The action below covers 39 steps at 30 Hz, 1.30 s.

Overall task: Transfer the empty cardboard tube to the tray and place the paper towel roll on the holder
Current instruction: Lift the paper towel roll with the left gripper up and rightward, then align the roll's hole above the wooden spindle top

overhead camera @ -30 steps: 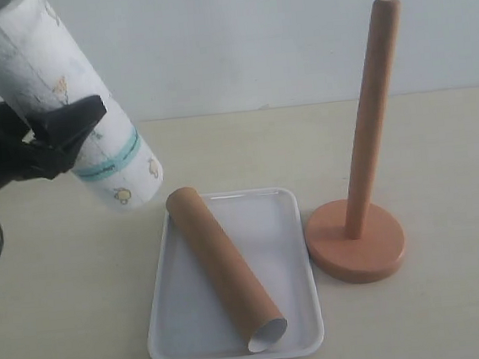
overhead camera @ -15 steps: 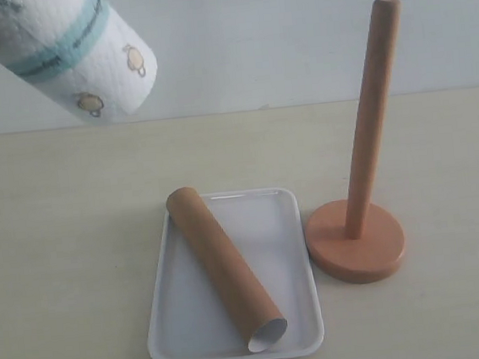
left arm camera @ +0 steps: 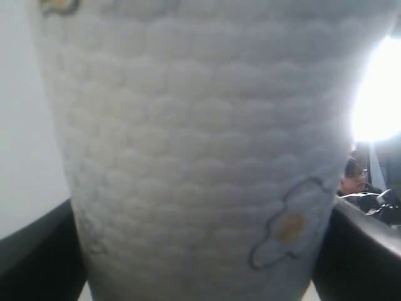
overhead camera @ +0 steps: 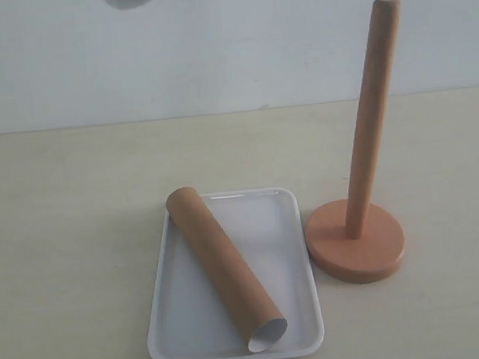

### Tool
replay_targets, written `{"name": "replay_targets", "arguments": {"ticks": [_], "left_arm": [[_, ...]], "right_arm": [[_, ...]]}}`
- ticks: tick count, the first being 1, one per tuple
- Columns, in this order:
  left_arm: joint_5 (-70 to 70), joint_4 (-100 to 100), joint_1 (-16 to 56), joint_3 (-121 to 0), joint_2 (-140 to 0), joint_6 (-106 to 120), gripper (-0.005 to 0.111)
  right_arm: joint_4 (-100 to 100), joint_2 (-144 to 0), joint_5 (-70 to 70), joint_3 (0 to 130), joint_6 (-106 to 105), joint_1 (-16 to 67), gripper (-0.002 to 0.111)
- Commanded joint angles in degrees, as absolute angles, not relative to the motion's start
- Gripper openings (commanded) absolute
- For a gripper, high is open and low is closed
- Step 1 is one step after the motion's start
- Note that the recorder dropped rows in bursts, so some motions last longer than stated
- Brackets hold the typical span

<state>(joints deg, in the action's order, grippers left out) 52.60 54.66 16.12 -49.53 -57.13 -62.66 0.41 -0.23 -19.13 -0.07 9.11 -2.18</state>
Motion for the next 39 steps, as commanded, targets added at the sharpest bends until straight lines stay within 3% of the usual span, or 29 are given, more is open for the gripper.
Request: {"name": "replay_targets", "arguments": {"ticks": [1,13,24,39], "left_arm": [[49.3,53.8,20.4,-52.0,-58.3,-63.3,0.004],[47.1,53.8,31.5,-57.3,-69.7,-61.0,0.004],[34.8,53.3,39.9,-70.1,-80.1,-58.7,0.004],[21.7,53.3,44.1,-83.8,-92.1,-54.8,0.004]], "right_arm": [[0.6,0.0,-18.8,0.0,8.9,-2.3,0.001],[0.6,0.0,-18.8,0.0,8.9,-2.3,0.001],[0.6,0.0,-18.8,0.0,8.9,-2.3,0.001],[0.6,0.0,-18.8,0.0,8.9,-2.3,0.001]]}}
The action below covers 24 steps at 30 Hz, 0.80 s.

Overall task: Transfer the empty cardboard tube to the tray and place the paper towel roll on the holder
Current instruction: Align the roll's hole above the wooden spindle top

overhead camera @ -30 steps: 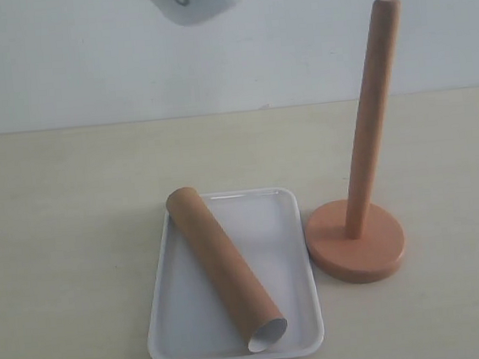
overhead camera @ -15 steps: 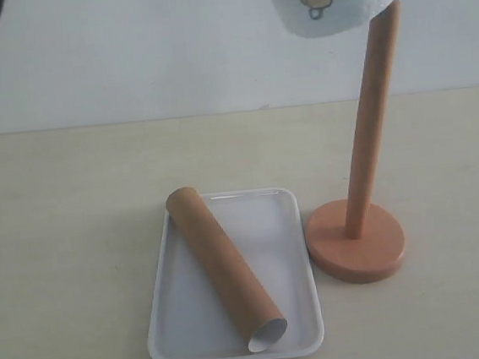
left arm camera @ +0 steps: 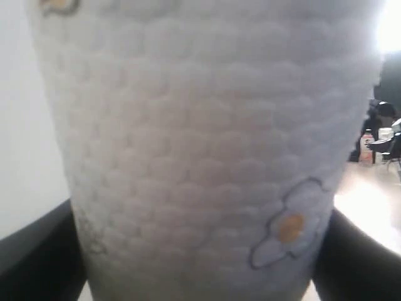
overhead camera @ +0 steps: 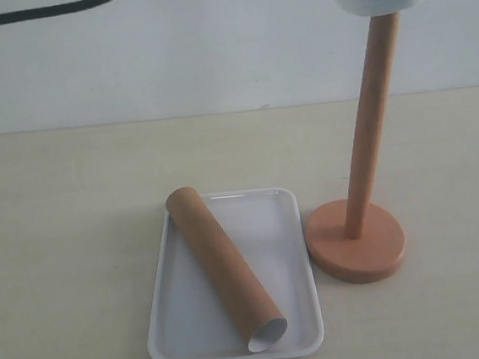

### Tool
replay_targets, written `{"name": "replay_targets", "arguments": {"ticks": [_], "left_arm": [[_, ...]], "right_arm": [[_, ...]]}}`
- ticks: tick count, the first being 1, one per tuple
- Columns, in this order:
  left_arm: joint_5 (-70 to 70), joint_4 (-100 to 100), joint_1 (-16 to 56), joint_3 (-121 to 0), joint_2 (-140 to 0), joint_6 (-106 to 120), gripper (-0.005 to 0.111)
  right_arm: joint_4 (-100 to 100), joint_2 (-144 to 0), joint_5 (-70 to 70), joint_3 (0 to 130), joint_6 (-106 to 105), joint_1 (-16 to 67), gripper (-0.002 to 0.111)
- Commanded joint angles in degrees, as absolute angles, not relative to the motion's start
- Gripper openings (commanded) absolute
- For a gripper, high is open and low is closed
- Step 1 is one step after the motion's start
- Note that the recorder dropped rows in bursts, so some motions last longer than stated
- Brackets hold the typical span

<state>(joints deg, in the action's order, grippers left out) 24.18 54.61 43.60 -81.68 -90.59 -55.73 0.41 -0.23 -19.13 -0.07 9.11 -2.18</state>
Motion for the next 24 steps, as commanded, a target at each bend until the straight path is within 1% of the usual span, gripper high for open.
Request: {"name": "replay_targets", "arguments": {"ticks": [1,8,24], "left_arm": [[21.0,53.3,44.1,-84.4,-92.6,-54.8,0.004],[20.6,53.3,44.1,-87.1,-95.9,-54.4,0.004],[25.0,53.4,44.1,-87.2,-104.3,-54.4,0.004]], "right_arm": [[0.6,0.0,-18.8,0.0,8.9,-2.3,0.001],[0.6,0.0,-18.8,0.0,8.9,-2.3,0.001],[0.6,0.0,-18.7,0.0,8.9,-2.3,0.001]]}}
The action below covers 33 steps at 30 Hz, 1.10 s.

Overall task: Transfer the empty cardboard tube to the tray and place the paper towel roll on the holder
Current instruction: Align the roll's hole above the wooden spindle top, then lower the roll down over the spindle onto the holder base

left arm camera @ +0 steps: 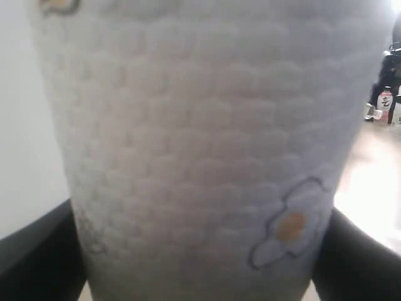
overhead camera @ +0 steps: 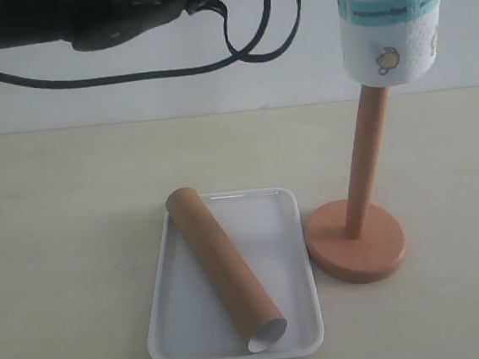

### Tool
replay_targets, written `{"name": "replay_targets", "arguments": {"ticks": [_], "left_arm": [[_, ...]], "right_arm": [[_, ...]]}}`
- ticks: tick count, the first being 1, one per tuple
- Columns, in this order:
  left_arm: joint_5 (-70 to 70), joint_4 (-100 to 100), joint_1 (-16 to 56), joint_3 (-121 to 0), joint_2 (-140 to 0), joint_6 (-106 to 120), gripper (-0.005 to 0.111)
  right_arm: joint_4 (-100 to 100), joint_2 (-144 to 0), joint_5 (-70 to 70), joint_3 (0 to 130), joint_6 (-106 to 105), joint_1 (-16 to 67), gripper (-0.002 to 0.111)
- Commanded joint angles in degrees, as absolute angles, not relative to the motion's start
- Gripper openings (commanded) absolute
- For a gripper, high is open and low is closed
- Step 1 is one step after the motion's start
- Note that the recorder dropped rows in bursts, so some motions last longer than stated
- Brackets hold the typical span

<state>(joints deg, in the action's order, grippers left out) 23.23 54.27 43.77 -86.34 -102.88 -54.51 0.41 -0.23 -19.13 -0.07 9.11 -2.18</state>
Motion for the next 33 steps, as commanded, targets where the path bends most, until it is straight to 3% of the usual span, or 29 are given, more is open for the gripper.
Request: {"name": "replay_targets", "arguments": {"ticks": [1,33], "left_arm": [[25.2,53.4,44.1,-87.2,-104.7,-54.4,0.004],[25.9,57.8,44.1,-75.9,-110.7,-52.8,0.004]], "right_arm": [[0.6,0.0,-18.7,0.0,8.9,-2.3,0.001],[0.6,0.0,-18.6,0.0,8.9,-2.3,0.001]]}}
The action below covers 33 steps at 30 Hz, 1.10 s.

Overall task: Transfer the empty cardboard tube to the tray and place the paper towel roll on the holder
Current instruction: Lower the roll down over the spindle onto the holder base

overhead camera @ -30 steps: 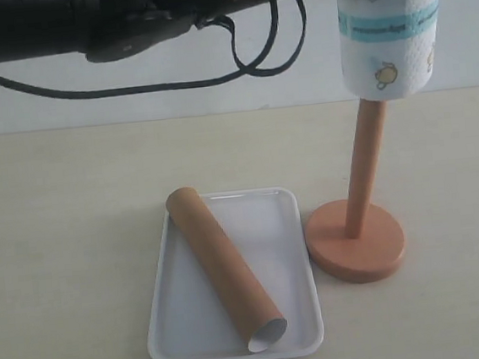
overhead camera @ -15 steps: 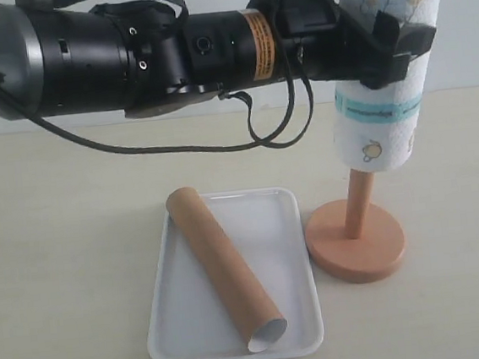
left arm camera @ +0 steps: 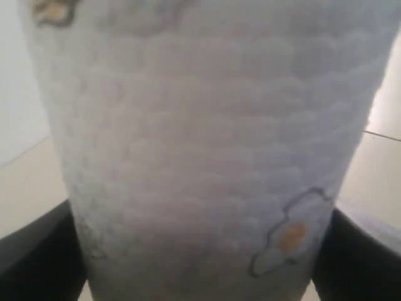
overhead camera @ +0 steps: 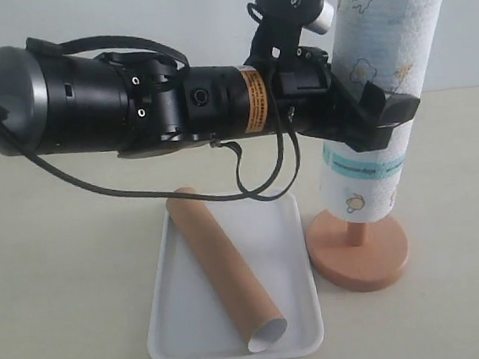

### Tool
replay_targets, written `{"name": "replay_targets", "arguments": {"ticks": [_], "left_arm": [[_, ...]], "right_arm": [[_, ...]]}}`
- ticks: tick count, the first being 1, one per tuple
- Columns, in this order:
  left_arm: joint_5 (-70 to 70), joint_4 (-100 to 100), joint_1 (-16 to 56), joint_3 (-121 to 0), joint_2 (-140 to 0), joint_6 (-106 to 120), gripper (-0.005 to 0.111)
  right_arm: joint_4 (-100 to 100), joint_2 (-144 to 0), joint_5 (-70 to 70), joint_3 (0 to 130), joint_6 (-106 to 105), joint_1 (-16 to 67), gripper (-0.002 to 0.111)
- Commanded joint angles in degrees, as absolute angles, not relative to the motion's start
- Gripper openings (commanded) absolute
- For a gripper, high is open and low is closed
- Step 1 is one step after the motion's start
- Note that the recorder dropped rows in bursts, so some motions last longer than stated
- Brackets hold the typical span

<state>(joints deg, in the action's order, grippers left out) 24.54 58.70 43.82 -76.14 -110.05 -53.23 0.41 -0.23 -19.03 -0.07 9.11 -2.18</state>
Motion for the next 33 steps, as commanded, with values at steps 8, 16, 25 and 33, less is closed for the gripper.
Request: {"name": "replay_targets", "arguments": {"ticks": [8,16,25,33], "left_arm": [[28.8,54.9,44.1,-75.9,-115.0,-49.2,0.004],[28.7,54.9,44.1,-75.9,-117.1,-49.2,0.004],[28.5,54.9,44.1,-75.9,-117.1,-49.2,0.005],[27.6,54.9,44.1,-75.9,-117.1,-49.2,0.060]], "right_arm": [[0.6,0.0,-18.6,0.0,8.9,-2.3,0.001],[0.6,0.0,-18.6,0.0,8.9,-2.3,0.001],[0.6,0.0,-18.6,0.0,8.9,-2.3,0.001],[0.6,0.0,-18.6,0.0,8.9,-2.3,0.001]]}}
